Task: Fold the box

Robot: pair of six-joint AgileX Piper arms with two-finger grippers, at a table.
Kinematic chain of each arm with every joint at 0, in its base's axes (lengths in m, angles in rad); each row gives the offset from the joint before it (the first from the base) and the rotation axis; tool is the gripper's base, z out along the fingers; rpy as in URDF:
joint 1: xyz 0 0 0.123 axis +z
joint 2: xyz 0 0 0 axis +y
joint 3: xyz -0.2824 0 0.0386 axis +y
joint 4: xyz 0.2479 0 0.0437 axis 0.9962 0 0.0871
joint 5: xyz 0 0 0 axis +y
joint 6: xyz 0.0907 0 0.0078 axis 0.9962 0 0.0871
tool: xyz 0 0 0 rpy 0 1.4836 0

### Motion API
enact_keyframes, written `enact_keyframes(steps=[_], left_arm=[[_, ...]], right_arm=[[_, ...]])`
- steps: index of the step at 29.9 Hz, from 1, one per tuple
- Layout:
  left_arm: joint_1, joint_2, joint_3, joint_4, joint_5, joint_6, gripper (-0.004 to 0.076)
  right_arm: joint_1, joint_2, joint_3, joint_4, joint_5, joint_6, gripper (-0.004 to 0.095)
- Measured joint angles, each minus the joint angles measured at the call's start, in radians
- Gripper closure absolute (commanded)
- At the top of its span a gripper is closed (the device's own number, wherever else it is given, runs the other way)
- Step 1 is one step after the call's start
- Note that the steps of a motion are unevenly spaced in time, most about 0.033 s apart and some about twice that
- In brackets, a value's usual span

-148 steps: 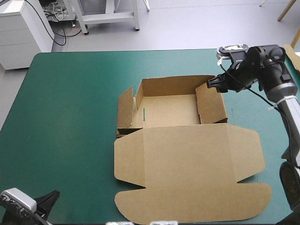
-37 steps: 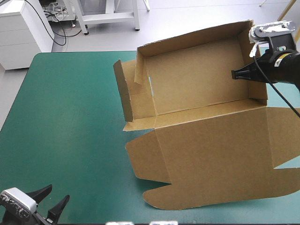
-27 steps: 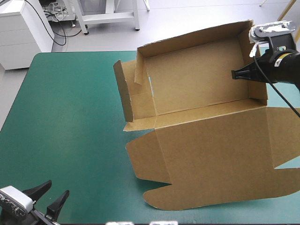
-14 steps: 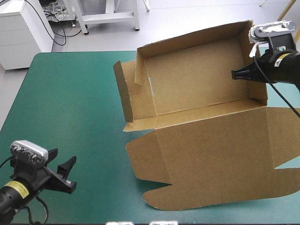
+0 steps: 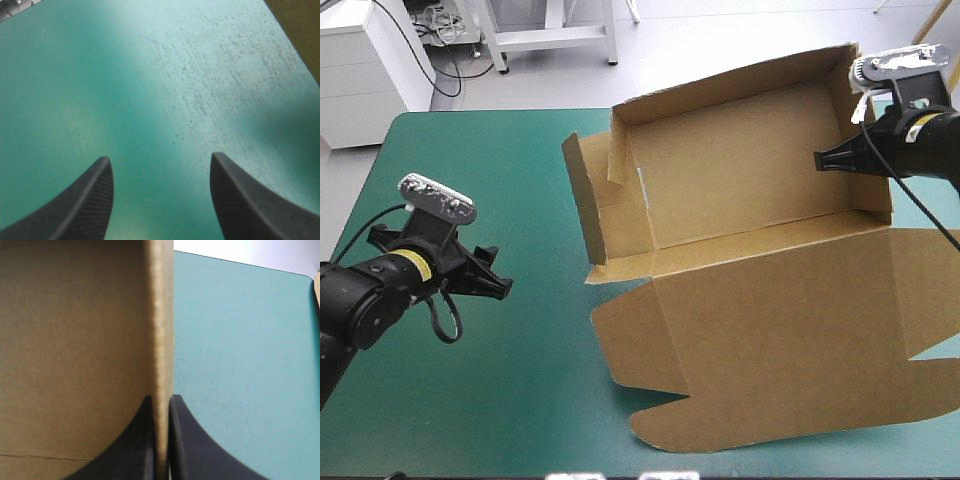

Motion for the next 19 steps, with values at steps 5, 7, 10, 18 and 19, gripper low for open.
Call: enact_keyframes(steps=[5,7,10,18,19], left_arm=[[0.069,0.089,-0.029,-0.011,0.014,0.031,0.0307],[0.122,0.123,-0.030,-0.040,0.017,0.064,0.0307],[0.223,0.168,-0.030,-0.128,0.005,0.140,0.0307],[0.477,0.310,-0.030,-0.602,-0.086,0.501,0.0307],[0.495,0.332,-0.030,-0.676,-0.103,0.552,0.0307]], right_arm=[[0.000,0.000,0.000,0.000,0.000,-0.003,0.0930],[0.000,0.000,0.000,0.000,0.000,-0.004,0.0930],[0.000,0.000,0.000,0.000,0.000,-0.005,0.0930],[0.000,0.000,0.000,0.000,0.000,-0.005,0.0930],[0.000,0.000,0.000,0.001,0.000,-0.005,0.0930]])
